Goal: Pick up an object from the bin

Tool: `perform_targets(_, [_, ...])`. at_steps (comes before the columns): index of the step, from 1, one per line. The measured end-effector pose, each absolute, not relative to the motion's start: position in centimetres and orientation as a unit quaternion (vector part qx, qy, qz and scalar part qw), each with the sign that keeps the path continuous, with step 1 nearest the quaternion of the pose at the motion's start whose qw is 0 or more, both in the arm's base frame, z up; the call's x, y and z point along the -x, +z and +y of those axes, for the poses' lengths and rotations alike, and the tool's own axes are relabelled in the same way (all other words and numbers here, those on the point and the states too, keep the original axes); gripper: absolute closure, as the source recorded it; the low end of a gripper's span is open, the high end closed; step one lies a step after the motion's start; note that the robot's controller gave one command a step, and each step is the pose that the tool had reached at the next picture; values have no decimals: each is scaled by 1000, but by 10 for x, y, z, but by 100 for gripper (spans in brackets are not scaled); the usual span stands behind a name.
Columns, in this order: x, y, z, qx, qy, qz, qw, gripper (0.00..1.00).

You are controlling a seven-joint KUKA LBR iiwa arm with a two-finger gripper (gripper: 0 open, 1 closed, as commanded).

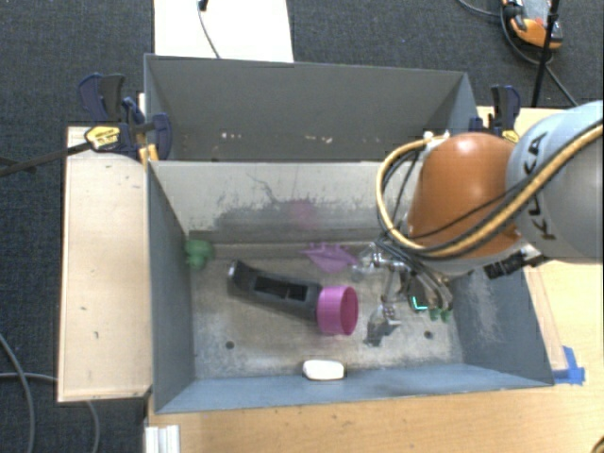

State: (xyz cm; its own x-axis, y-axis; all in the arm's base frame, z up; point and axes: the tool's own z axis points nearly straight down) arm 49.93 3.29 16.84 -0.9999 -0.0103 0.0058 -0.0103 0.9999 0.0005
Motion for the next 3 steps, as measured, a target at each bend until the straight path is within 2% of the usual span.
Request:
perform_targets(1, [-501, 172, 33, -5, 0, -1000, -1, 0])
perform_targets(2, [-543, 78, 38, -61, -1, -998, -9, 100])
perform_targets(3, [-543, 77, 38, -61, -1, -998, -9, 100])
